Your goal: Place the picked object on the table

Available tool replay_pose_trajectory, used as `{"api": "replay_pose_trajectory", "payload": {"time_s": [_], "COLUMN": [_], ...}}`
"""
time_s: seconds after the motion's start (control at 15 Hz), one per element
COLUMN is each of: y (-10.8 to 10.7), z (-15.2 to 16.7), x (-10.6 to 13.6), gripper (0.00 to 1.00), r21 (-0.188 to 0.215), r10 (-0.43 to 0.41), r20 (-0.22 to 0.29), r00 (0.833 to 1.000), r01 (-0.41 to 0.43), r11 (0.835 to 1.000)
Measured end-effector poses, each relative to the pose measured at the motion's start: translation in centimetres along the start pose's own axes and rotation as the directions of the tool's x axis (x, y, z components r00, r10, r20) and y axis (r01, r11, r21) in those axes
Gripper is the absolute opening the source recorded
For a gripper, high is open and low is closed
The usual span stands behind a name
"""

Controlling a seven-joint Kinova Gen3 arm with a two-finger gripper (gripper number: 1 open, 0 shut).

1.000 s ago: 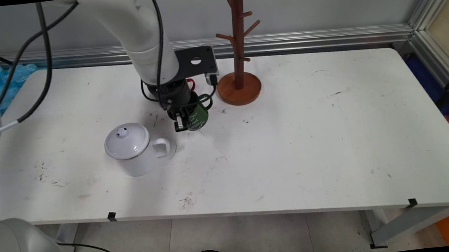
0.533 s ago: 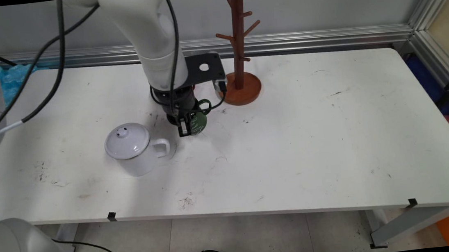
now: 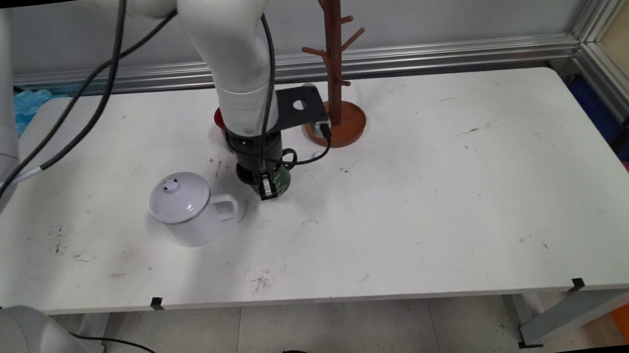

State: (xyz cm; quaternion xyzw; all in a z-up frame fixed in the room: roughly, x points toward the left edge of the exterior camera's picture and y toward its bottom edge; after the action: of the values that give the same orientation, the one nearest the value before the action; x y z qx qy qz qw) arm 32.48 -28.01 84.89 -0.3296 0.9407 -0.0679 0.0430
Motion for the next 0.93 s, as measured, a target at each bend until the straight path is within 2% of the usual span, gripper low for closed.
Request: {"api": "replay_pose_trajectory", "payload": {"time_s": [0.73, 0.8, 0.93], "y": [-0.5, -0.5, -0.6], "z": [2.3, 2.4, 2.6], "x": [1.5, 1.6, 1.8], "gripper": [0.0, 1.0, 1.0], "r21": [-0.019, -0.021, -0.021], "r10": [-0.047, -0.05, -0.055], "r20": [0.052, 0.055, 0.057], "r00": [0.998, 0.997, 0.997], "r01": [0.048, 0.051, 0.056], "r11": [0.999, 0.998, 0.998]}}
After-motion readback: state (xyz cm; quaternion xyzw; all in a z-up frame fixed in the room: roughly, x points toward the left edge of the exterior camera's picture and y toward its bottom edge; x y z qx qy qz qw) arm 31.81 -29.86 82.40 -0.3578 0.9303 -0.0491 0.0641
